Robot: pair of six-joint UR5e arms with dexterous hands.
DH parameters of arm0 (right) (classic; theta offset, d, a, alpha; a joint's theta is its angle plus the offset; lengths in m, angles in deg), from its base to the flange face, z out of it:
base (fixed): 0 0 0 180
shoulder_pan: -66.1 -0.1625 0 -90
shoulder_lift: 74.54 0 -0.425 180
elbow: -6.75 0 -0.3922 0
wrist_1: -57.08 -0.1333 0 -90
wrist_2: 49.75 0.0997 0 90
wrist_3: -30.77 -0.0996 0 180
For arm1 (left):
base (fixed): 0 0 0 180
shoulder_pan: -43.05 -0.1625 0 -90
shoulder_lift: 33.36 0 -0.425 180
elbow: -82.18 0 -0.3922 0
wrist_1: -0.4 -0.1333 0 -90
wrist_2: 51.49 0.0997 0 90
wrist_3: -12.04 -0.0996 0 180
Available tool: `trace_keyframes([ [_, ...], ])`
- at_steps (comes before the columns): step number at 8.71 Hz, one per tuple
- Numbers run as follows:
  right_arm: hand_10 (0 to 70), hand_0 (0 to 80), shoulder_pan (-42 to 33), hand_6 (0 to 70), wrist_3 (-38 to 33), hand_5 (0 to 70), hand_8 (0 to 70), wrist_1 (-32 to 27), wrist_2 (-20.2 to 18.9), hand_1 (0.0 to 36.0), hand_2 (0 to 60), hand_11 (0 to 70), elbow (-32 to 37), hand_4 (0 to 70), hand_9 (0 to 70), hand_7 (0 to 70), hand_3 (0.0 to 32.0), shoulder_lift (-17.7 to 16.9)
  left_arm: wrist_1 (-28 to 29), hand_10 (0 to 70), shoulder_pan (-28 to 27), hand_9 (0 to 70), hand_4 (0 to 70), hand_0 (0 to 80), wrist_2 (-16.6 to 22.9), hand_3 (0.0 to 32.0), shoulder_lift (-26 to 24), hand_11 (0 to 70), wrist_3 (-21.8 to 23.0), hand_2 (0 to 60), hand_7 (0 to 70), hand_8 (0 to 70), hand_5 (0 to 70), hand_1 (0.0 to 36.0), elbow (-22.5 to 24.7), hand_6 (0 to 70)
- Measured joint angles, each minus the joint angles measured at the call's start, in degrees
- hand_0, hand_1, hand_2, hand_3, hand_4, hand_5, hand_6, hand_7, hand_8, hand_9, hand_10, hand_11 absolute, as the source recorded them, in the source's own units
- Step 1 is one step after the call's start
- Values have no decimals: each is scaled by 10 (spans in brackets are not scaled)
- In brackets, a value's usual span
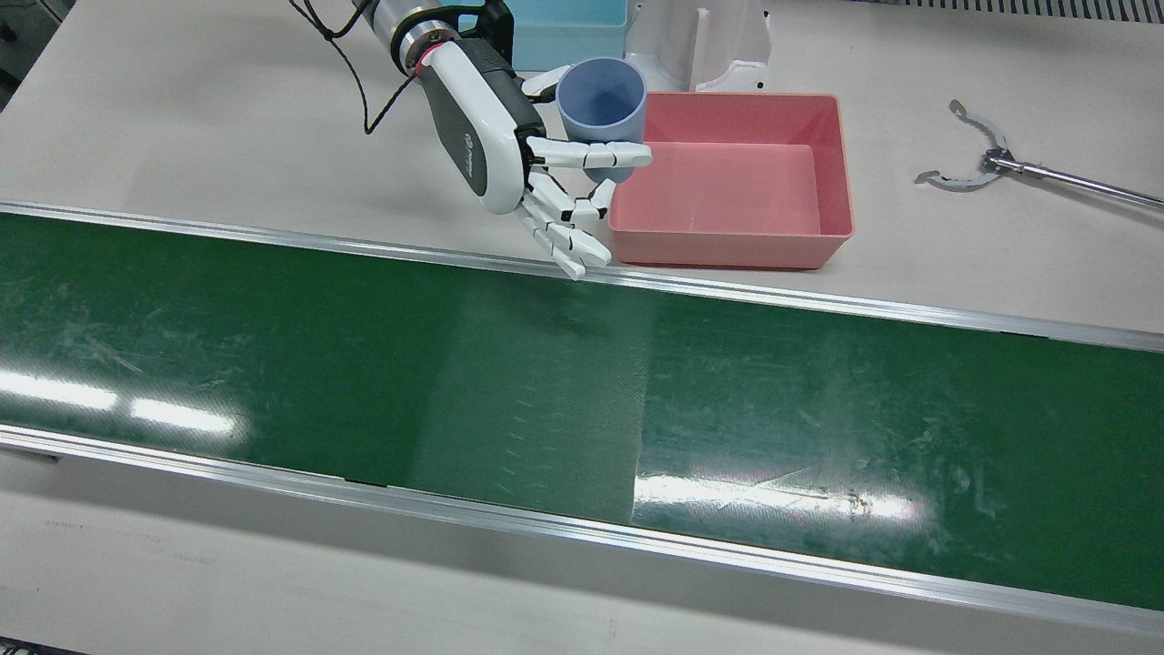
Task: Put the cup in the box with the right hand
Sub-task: 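Lift the cup off the belt and carry it over the pink tray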
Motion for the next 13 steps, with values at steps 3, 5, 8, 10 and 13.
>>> trace_keyframes([
  [3,23,545,64,124,32,99,24,1,0,360,600,67,-2,365,101,501,0,-10,0,0,0,0,0,0,0,0,0,0,0,0,0,0,0,0,0,0],
  [5,21,775,73,91,38,93,8,1,-11,334,293,62,-1,354,52,332,0,-10,0,0,0,0,0,0,0,0,0,0,0,0,0,0,0,0,0,0],
  [8,20,642,75,79,40,69,5,1,-25,211,0,53,1,317,44,292,0,-9,0,0,0,0,0,0,0,0,0,0,0,0,0,0,0,0,0,0],
  [10,23,618,75,66,41,69,3,1,-26,211,0,58,0,277,42,245,0,-8,0,0,0,0,0,0,0,0,0,0,0,0,0,0,0,0,0,0],
  [13,33,607,75,70,42,67,5,1,-27,205,5,71,0,290,53,257,0,-8,0,0,-1,0,0,0,0,0,0,0,0,0,0,0,0,0,0,0],
])
